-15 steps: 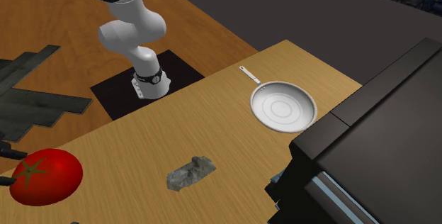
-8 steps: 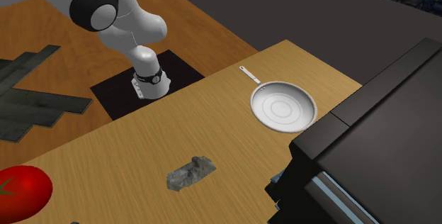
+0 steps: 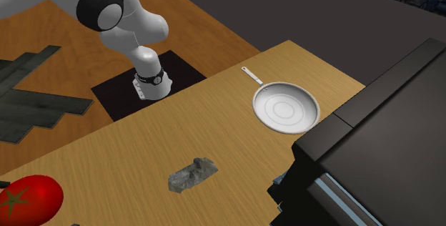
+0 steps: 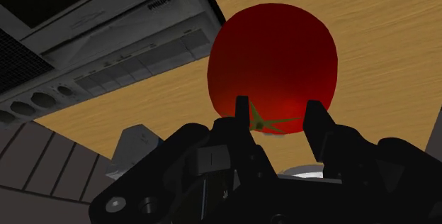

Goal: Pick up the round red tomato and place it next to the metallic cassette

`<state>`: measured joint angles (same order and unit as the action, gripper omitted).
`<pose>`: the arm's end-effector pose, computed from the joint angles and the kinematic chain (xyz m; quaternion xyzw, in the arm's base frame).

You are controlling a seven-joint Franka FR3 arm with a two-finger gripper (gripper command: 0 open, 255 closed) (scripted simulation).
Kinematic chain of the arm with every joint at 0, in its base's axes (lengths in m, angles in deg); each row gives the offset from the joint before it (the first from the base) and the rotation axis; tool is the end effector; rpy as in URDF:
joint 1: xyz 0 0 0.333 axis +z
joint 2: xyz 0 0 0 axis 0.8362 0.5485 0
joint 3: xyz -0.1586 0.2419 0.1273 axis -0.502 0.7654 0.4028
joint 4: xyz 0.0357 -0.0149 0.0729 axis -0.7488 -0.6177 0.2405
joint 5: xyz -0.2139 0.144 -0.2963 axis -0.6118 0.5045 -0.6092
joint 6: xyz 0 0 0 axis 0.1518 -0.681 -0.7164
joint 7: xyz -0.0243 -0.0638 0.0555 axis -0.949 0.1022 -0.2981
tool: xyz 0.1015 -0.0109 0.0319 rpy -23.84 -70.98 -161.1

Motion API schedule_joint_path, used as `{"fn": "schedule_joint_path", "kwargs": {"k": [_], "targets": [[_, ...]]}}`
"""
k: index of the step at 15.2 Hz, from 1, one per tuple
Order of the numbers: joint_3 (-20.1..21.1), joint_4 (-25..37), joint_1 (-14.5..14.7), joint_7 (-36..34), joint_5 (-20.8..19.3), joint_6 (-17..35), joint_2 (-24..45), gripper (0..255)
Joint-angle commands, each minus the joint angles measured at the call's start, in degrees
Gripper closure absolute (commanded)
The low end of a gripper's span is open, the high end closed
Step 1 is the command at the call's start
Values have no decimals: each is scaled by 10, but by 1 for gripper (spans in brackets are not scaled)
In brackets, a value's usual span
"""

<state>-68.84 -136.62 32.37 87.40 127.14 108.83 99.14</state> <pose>0.3539 -0.5467 0.4963 -0.8598 -0.4509 -0.1948 0.1393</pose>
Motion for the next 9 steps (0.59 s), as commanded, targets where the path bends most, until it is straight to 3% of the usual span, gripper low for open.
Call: {"fn": "schedule_joint_path", "kwargs": {"k": [1,9], "targets": [[-2,-19,7,8,-2,14,-1,255],[0,-76,24,33,0,64,6,255]]}}
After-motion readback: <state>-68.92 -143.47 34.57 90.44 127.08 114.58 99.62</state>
